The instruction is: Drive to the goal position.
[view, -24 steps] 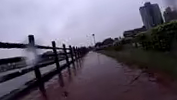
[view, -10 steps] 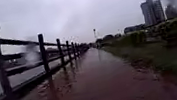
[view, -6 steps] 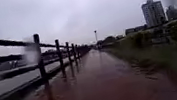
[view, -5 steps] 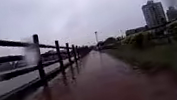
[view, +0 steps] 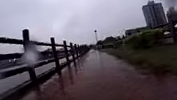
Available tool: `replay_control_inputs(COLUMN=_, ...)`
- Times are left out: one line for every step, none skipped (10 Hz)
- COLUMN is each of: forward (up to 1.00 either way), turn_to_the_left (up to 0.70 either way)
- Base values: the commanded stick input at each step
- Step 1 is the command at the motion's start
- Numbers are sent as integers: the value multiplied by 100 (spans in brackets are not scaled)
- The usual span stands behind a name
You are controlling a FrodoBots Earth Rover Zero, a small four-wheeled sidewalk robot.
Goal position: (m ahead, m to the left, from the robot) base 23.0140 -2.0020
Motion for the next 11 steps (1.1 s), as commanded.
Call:
replay_control_inputs(forward=100, turn_to_the_left=1)
replay_control_inputs(forward=100, turn_to_the_left=1)
replay_control_inputs(forward=100, turn_to_the_left=1)
replay_control_inputs(forward=100, turn_to_the_left=1)
replay_control_inputs(forward=100, turn_to_the_left=1)
replay_control_inputs(forward=100, turn_to_the_left=1)
replay_control_inputs(forward=100, turn_to_the_left=1)
replay_control_inputs(forward=100, turn_to_the_left=1)
replay_control_inputs(forward=100, turn_to_the_left=1)
replay_control_inputs(forward=100, turn_to_the_left=1)
replay_control_inputs(forward=100, turn_to_the_left=1)
